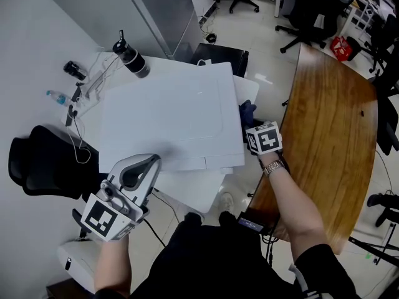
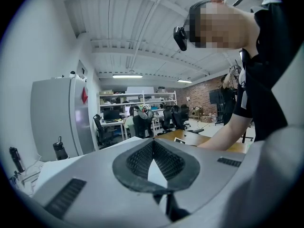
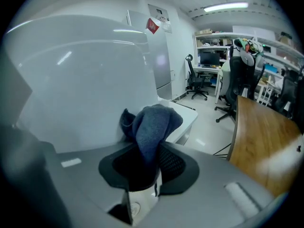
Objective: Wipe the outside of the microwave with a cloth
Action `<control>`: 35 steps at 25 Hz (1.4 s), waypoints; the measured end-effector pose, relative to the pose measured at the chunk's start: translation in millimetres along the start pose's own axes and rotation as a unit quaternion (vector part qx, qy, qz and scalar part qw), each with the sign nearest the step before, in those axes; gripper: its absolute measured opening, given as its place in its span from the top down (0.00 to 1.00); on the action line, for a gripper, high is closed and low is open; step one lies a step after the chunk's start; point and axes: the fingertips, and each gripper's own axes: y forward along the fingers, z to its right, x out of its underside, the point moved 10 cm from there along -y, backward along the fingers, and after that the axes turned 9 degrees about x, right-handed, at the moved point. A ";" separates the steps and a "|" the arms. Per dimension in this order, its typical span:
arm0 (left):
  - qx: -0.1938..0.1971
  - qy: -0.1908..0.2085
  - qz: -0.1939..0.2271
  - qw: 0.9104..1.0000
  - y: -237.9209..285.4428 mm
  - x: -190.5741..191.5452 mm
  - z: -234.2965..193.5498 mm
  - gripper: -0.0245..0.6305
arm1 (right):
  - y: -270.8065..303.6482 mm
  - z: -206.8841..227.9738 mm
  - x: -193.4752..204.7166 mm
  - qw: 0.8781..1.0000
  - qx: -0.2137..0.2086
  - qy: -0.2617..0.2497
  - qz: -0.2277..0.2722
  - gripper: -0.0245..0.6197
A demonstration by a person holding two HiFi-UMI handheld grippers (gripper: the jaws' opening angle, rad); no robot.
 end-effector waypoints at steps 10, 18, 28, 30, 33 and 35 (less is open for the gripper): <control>-0.010 -0.004 0.006 1.000 -19.6 1.5 9.5 0.96 | -24.3 -1.4 0.2 0.999 0.032 -0.004 0.005 0.81; -0.008 0.000 0.049 0.999 -47.3 3.8 17.2 0.96 | -72.2 -12.5 6.1 0.997 0.065 -0.007 0.031 0.81; -0.002 -0.013 0.088 0.996 -112.0 17.8 30.6 0.96 | -163.1 -53.5 26.4 0.989 0.126 -0.003 0.076 0.81; -0.002 -0.017 0.093 0.996 -125.0 22.2 34.5 0.96 | -182.2 -65.1 32.9 0.987 0.138 -0.004 0.086 0.81; -0.004 -0.024 0.102 0.994 -142.4 29.9 39.1 0.96 | -209.7 -83.1 42.4 0.982 0.155 -0.004 0.106 0.81; -0.004 -0.029 0.107 0.994 -153.0 34.1 41.2 0.96 | -228.1 -96.5 47.1 0.979 0.162 -0.004 0.121 0.81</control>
